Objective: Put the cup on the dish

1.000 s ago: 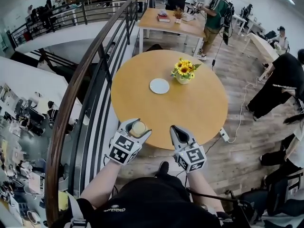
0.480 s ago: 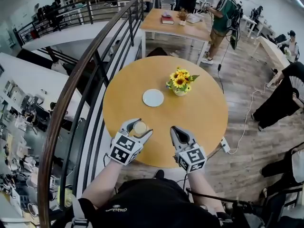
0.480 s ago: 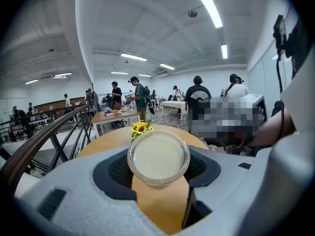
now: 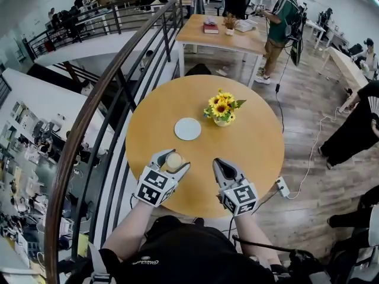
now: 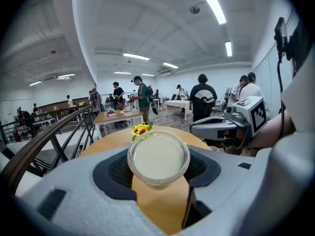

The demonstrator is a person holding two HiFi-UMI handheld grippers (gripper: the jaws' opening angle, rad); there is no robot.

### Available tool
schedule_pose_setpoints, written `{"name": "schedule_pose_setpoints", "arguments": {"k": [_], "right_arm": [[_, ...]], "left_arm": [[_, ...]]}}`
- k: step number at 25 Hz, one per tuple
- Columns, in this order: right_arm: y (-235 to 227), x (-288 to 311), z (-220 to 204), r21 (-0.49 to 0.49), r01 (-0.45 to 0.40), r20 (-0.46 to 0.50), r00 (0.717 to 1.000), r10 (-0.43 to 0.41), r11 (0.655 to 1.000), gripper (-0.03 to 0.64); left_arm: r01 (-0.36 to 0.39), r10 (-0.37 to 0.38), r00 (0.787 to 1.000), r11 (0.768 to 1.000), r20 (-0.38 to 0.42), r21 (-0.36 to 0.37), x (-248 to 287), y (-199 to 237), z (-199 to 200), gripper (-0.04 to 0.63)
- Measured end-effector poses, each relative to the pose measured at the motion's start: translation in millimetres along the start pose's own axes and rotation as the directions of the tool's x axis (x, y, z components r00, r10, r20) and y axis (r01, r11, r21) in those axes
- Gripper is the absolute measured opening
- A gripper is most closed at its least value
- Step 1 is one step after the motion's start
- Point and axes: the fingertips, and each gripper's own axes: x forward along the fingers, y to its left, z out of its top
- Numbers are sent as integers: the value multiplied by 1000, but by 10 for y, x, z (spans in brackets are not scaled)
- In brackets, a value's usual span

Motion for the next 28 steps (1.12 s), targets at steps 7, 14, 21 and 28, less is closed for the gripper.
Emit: {"name": "schedule_pose_setpoints", "arguments": {"k": [7,14,21,28], "right_arm": [[-33,76,81,-19,10,8,1000,-9,1000,12],[-4,246,117,-35,22,-1,1000,-22,999,12],[66,500,160,-43,30,-11,999,-31,999,12],[68,687,127,-46,28,-37,999,-30,999,12]], "left_arm": [[6,-6,1000,1000,19,1,36,56,58,262],[26,-26,999,1000,33,3,75,213,84,262],[41,-41,999,999,31,0,70,456,44,262],[46,-46,999,999,20,-14,119,633,-2,262]]}}
